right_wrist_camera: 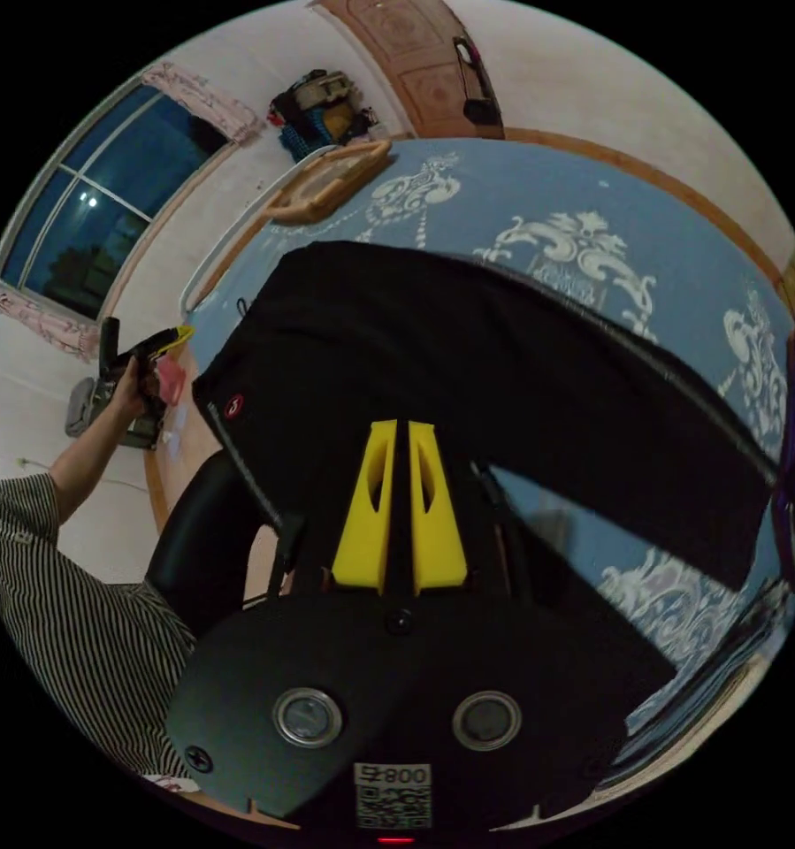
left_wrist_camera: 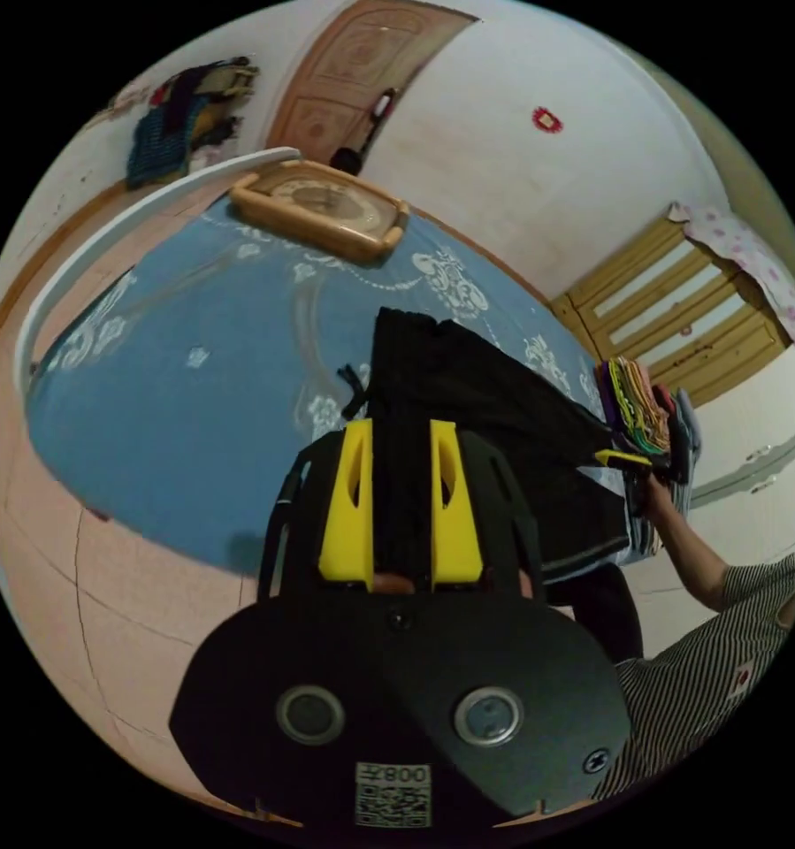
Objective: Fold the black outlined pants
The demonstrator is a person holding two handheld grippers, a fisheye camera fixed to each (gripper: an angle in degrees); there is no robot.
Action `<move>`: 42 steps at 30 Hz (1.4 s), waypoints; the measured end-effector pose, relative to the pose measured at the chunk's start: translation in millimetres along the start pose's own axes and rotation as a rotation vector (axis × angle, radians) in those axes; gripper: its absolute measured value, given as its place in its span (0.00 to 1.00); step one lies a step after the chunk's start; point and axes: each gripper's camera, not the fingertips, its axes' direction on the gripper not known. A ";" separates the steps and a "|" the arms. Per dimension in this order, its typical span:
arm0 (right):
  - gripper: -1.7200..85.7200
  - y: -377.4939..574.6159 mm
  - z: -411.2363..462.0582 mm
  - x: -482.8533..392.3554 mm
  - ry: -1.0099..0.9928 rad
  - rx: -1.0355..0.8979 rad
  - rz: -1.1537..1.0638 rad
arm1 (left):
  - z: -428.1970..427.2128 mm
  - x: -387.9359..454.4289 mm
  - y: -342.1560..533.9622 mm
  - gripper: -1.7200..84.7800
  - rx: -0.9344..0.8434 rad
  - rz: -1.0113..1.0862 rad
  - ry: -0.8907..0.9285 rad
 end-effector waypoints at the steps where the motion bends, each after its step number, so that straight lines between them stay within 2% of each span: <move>1: 0.07 -20.7 3.8 0.6 0.031 -0.011 -0.016 | 3.4 5.1 -9.5 0.14 -0.011 0.022 -0.004; 3: 0.08 -50.4 10.4 -0.2 0.079 -0.034 -0.041 | 18.3 25.5 -46.8 0.14 -0.077 0.102 -0.053; 12: 0.10 -163.4 44.5 -0.9 0.217 -0.105 -0.130 | 57.3 68.1 -138.1 0.15 -0.247 0.218 -0.161; 20: 0.10 -208.1 93.5 -4.2 0.302 -0.252 -0.162 | 89.4 98.9 -159.3 0.12 -0.411 0.297 -0.270; 22: 0.09 -209.8 97.8 -7.1 0.321 -0.238 -0.159 | 89.0 107.6 -160.3 0.11 -0.420 0.314 -0.285; 26: 0.05 -211.0 96.2 -10.5 0.299 -0.231 -0.155 | 73.0 122.3 -157.4 0.09 -0.375 0.332 -0.320; 33: 0.03 -199.8 71.3 -29.5 0.293 -0.150 -0.148 | 16.9 131.7 -141.1 0.08 -0.224 0.268 -0.206; 42: 0.02 -134.6 43.1 -78.7 0.328 -0.053 -0.177 | -52.1 150.8 -75.3 0.06 -0.097 0.309 -0.111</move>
